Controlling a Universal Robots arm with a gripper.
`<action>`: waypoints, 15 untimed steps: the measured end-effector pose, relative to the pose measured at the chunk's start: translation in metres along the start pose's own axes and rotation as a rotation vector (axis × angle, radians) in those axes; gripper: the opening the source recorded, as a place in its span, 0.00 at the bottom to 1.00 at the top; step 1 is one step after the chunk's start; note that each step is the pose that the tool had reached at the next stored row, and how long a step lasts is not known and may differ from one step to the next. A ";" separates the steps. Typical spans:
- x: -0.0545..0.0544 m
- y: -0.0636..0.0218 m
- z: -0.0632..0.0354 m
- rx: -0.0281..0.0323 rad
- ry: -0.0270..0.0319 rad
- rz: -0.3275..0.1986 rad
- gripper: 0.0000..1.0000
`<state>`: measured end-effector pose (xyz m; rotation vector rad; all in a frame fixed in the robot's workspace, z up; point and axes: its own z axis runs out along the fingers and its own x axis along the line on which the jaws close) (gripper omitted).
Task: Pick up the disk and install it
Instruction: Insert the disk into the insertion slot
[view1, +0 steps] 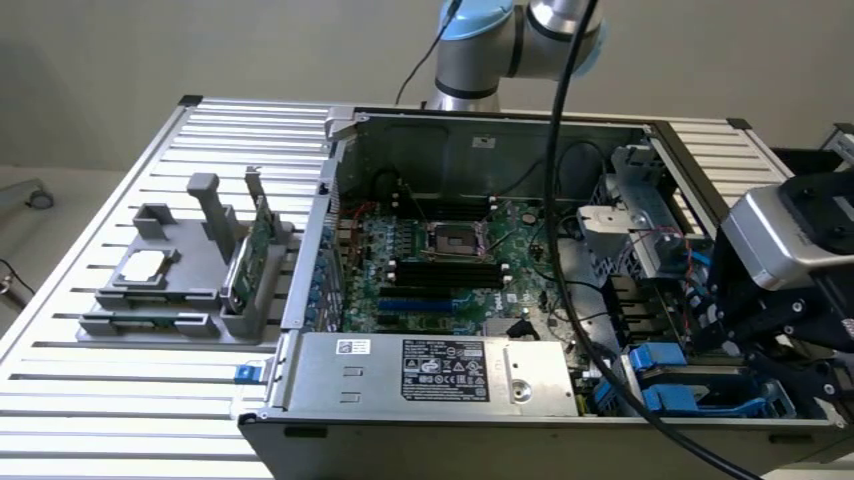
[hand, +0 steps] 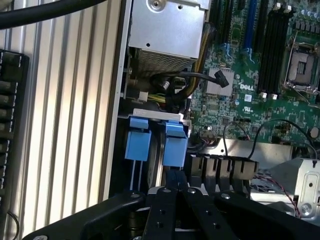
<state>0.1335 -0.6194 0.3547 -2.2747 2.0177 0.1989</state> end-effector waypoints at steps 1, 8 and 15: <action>0.000 -0.0005 0.0018 0.0000 -0.0001 0.000 0.11; 0.001 -0.0037 0.0146 0.0001 -0.0001 0.000 0.11; 0.003 -0.0061 0.0266 0.0000 0.0002 0.000 0.11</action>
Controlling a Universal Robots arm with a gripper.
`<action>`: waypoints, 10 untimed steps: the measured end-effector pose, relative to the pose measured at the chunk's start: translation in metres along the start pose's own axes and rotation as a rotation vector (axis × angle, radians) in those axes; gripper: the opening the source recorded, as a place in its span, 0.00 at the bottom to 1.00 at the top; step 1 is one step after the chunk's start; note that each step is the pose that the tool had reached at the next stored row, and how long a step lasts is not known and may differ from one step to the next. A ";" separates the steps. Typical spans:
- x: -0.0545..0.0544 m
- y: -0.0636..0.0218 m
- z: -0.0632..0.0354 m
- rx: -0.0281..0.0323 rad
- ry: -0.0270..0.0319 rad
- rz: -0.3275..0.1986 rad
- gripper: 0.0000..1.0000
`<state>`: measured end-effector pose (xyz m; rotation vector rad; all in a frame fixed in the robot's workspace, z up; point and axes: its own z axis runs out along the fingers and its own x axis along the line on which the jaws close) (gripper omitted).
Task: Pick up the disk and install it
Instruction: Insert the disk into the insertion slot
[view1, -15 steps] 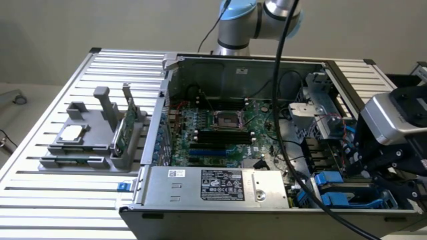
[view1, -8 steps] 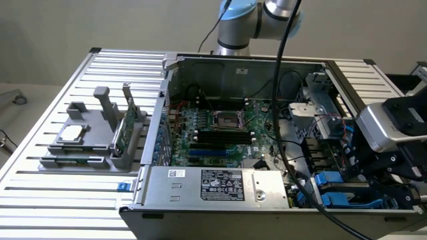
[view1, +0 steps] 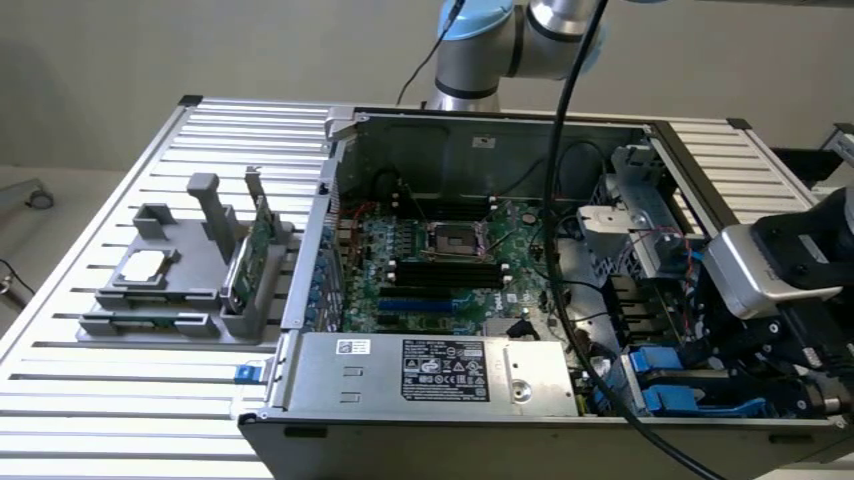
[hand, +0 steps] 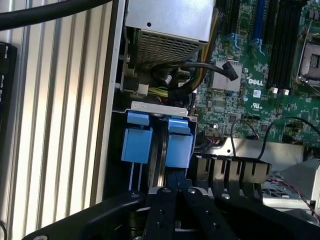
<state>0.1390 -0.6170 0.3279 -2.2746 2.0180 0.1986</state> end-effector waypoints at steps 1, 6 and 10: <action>0.000 -0.0002 0.0001 0.0000 0.0002 0.000 0.11; 0.001 -0.0007 0.0033 -0.0001 0.0012 0.000 0.11; 0.000 -0.0010 0.0027 0.0001 -0.0011 0.000 0.11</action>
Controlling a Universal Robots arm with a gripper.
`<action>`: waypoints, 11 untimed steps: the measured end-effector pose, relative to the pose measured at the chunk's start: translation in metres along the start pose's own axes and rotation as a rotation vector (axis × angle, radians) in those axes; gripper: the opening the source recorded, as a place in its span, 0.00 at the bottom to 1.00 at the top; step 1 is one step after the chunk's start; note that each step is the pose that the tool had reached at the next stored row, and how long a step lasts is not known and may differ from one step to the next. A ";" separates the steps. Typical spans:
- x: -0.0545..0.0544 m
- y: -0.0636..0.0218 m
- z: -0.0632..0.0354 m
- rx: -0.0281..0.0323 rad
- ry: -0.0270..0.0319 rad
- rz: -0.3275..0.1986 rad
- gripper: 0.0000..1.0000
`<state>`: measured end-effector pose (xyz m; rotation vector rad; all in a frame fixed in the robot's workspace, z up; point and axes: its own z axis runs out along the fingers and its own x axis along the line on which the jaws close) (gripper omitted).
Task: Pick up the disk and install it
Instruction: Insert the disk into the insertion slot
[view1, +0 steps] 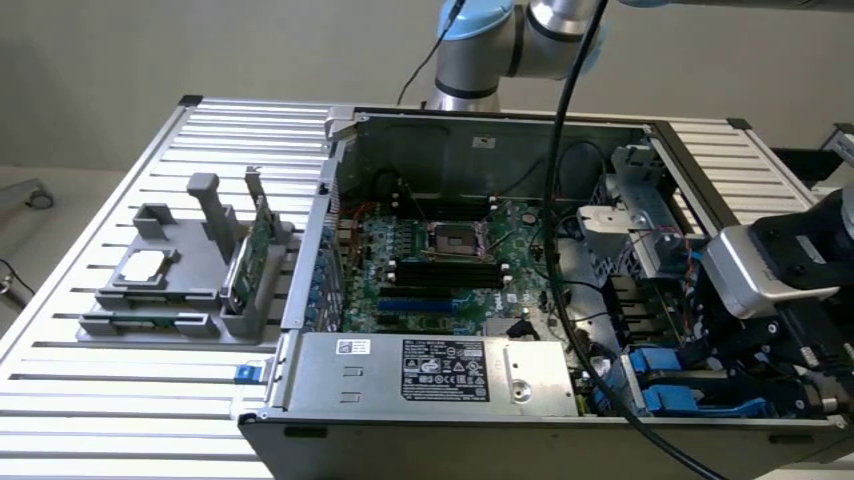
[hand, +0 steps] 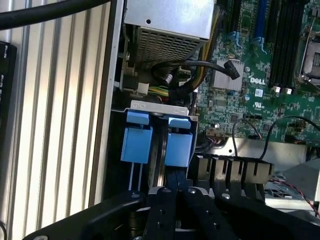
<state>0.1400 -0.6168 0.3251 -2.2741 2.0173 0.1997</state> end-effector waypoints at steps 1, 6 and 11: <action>-0.001 -0.0001 -0.0035 0.0003 -0.0025 0.000 0.11; -0.004 0.0003 -0.0274 -0.0014 0.0009 0.000 0.11; -0.008 0.0004 -0.0496 -0.0016 0.0005 0.000 0.11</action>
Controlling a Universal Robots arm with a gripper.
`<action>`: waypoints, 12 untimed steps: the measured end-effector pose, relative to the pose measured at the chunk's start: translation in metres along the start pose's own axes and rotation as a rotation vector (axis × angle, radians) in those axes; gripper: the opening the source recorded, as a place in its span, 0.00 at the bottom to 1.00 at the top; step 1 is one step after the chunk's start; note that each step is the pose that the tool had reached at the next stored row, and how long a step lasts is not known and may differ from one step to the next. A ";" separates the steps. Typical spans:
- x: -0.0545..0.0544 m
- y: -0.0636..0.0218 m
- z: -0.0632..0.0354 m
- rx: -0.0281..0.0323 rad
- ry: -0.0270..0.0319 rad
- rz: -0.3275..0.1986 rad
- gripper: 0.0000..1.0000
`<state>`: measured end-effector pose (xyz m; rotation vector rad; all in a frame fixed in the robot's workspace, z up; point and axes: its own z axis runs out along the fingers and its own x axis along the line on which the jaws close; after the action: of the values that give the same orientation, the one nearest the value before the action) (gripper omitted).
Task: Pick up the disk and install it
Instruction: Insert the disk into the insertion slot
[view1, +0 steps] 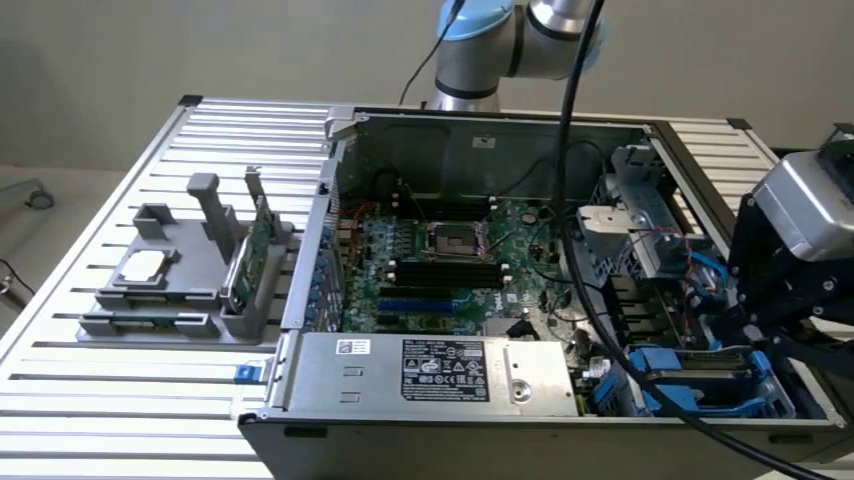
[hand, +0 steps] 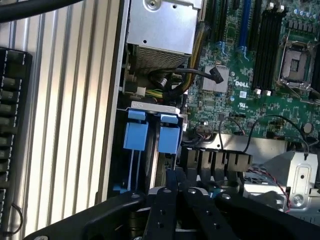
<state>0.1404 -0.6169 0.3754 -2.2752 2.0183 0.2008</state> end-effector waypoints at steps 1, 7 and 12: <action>-0.001 -0.0002 -0.0045 0.0000 0.0001 0.000 0.11; -0.003 -0.0002 -0.0195 -0.0003 -0.0002 0.000 0.11; -0.003 -0.0003 -0.0195 -0.0002 -0.0003 0.000 0.11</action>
<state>0.1410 -0.6169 0.3951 -2.2751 2.0184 0.2013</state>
